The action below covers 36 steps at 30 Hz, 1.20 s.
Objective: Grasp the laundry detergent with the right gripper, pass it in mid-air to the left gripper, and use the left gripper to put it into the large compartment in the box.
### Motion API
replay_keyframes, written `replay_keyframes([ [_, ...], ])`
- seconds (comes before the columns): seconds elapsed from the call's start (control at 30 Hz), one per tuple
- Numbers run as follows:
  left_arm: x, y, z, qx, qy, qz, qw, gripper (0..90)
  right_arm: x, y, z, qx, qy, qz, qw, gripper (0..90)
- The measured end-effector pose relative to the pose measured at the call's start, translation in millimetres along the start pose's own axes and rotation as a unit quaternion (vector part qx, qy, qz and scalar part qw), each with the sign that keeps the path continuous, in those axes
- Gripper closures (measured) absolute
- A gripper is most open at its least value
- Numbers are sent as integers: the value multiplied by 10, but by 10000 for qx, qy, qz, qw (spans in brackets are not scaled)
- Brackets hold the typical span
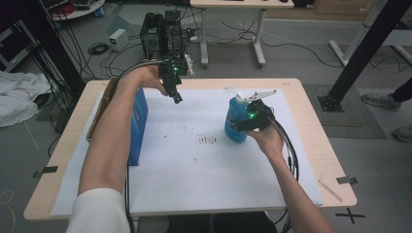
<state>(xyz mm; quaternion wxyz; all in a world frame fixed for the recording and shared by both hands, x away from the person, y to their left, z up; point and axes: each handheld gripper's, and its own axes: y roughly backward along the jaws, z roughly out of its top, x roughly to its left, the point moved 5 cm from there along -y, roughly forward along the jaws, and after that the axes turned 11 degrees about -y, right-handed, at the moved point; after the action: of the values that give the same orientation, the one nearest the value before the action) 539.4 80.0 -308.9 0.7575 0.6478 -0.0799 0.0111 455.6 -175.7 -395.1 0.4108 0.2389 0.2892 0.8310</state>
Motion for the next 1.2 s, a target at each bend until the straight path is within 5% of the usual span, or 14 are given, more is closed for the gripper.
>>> replay_keyframes([
  [1.2, -1, 1, 7, 24, -103, -6, 9999, 210, 27, -32, -21, -163, 77, -30, 9998, 363],
])
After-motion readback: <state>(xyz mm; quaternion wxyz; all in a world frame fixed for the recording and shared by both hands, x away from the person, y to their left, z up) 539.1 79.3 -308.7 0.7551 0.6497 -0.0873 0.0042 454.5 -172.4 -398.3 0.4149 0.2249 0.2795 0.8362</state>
